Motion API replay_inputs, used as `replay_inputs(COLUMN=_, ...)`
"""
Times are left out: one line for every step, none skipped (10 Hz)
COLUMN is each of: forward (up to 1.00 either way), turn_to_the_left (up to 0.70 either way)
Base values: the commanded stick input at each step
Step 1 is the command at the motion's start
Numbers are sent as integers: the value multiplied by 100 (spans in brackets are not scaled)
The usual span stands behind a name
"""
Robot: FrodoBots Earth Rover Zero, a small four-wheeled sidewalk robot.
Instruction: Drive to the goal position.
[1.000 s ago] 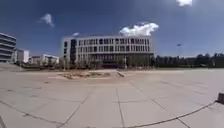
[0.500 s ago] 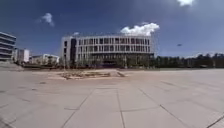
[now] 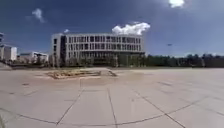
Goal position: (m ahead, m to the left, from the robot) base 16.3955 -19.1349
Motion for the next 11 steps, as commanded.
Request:
replay_inputs(forward=70, turn_to_the_left=-34)
replay_inputs(forward=70, turn_to_the_left=-34)
replay_inputs(forward=70, turn_to_the_left=-34)
replay_inputs(forward=70, turn_to_the_left=-34)
replay_inputs(forward=70, turn_to_the_left=-34)
replay_inputs(forward=70, turn_to_the_left=-34)
replay_inputs(forward=70, turn_to_the_left=-4)
replay_inputs(forward=70, turn_to_the_left=1)
replay_inputs(forward=70, turn_to_the_left=1)
replay_inputs(forward=70, turn_to_the_left=1)
replay_inputs(forward=70, turn_to_the_left=1)
